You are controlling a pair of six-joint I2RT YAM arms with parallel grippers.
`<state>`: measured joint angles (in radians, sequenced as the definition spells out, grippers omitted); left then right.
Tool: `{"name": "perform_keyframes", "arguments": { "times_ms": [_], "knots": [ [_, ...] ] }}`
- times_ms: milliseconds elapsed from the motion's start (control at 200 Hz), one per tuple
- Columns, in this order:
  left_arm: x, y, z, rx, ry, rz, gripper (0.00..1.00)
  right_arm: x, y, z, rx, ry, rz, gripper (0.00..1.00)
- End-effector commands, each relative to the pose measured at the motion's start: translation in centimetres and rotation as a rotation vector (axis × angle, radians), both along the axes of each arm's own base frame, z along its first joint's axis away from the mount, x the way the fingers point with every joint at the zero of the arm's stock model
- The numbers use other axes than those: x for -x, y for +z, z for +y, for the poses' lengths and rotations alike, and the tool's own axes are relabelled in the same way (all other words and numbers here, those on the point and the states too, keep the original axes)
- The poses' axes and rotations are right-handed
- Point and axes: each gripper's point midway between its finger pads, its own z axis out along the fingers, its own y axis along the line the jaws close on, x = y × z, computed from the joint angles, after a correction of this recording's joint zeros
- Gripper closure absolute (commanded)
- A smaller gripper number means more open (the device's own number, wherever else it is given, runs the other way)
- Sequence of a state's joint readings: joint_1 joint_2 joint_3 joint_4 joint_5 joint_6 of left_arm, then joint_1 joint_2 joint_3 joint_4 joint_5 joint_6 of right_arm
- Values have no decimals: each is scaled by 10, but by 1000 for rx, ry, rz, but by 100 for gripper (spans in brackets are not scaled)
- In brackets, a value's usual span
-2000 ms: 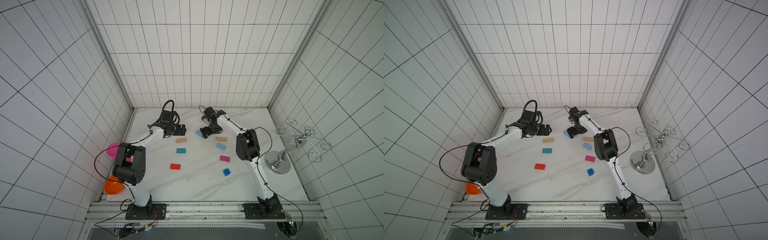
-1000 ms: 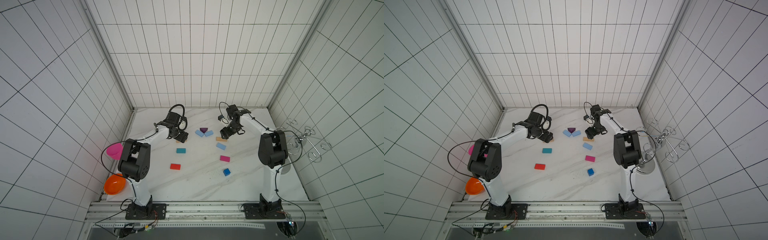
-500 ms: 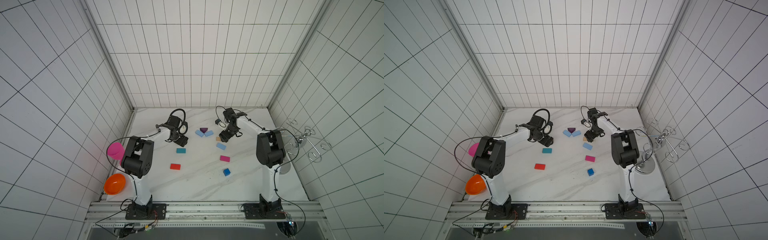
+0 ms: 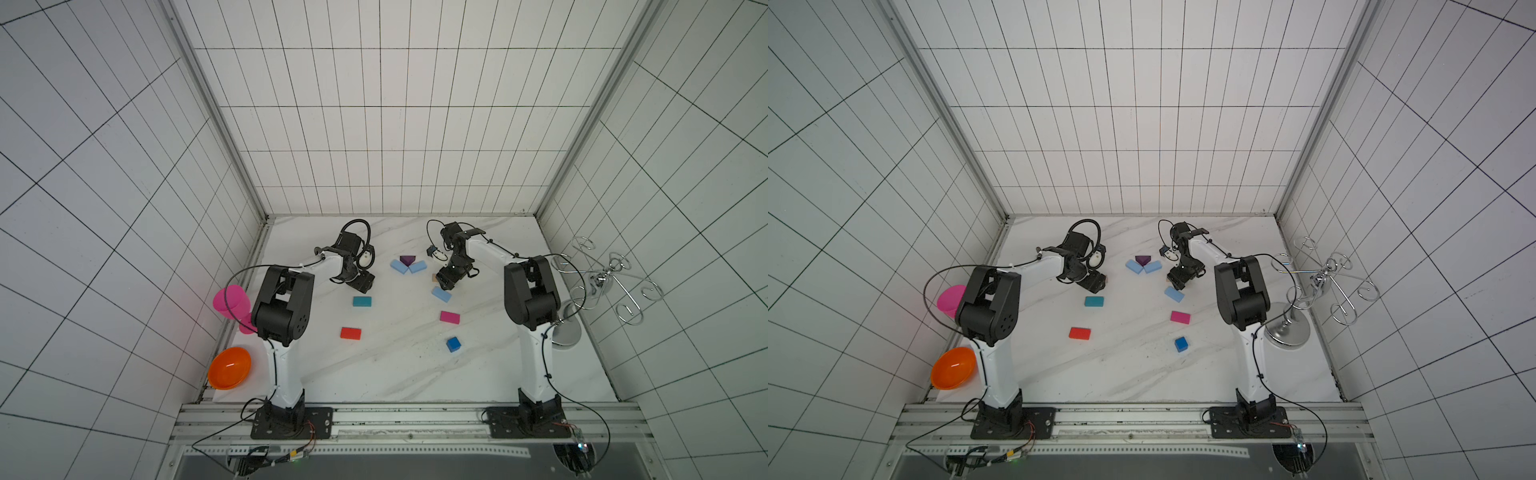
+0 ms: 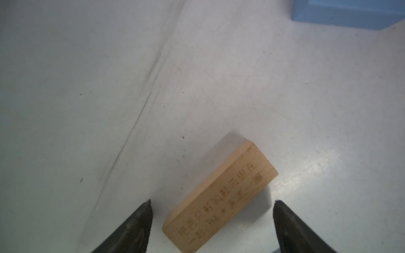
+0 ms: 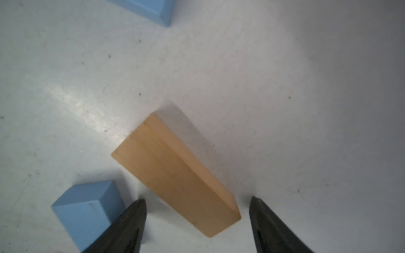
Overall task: Assemble a heart with building blocks
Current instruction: Pick up the building block from the center of the board.
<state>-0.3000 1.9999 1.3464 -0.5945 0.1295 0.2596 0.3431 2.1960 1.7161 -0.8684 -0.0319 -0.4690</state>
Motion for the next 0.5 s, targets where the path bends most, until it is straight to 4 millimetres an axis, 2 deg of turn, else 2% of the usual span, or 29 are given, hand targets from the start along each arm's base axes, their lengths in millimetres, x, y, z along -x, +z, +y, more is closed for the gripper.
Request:
{"name": "perform_keyframes", "arguments": {
  "times_ms": [0, 110, 195, 495],
  "knots": [
    [-9, -4, -3, -13, -16, -15, 15, -1, -8, 5, 10, 10, 20, 23],
    [-8, -9, -5, -11, -20, -1, 18, -2, -10, 7, 7, 13, 26, 24],
    [-5, -11, -8, -8, -26, 8, 25, 0, -12, 7, 6, 15, 36, 26],
    [-1, -16, -10, 0, -29, 25, 44, 5, -19, 11, -3, 34, 63, 43]
  ]
}}
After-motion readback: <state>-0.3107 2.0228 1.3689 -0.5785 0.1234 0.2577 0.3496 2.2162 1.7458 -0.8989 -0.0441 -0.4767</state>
